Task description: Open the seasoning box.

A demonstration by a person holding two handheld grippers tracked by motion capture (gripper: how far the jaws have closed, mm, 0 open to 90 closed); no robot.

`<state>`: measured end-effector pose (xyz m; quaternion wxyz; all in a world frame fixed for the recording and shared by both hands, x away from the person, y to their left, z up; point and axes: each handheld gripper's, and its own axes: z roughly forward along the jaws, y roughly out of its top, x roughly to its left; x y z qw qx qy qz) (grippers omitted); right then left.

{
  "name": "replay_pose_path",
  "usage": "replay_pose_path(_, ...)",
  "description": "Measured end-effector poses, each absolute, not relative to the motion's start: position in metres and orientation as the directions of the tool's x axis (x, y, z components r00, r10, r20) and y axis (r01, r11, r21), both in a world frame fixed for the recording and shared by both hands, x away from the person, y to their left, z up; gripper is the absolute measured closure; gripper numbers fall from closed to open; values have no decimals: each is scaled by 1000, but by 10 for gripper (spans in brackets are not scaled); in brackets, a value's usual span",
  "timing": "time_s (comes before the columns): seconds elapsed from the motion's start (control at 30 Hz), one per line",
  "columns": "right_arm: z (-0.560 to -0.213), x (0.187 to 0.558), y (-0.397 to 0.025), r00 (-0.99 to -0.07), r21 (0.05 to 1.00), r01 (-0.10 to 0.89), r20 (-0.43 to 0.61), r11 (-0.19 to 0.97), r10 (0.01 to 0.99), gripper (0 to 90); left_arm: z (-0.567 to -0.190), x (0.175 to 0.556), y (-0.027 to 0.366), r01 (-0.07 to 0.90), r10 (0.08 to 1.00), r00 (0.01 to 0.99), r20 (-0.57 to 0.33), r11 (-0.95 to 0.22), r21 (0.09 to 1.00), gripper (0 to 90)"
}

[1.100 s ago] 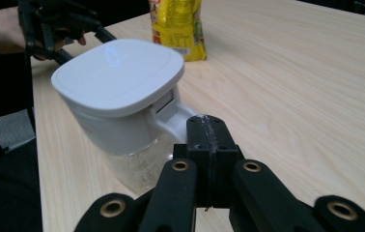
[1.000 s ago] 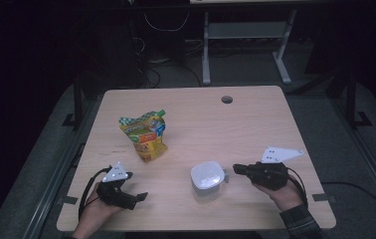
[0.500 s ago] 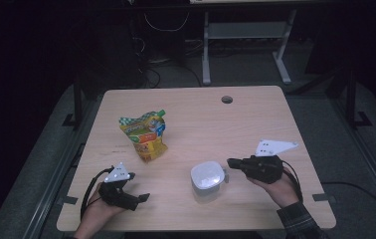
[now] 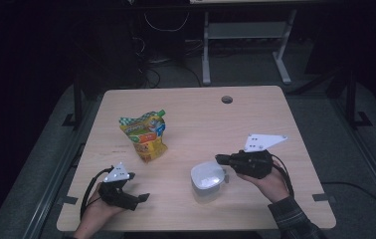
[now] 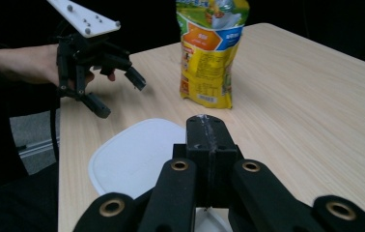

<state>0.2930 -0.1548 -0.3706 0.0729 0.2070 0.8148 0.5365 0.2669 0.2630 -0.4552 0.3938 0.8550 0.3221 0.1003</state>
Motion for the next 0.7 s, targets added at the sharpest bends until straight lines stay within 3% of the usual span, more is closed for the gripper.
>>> replay_pose_path(0.7, -385, 288, -162, -900, 878, 289, 112, 382, 422, 900, -456, 267, 264, 478, 634, 768, -86, -478, 737, 53)
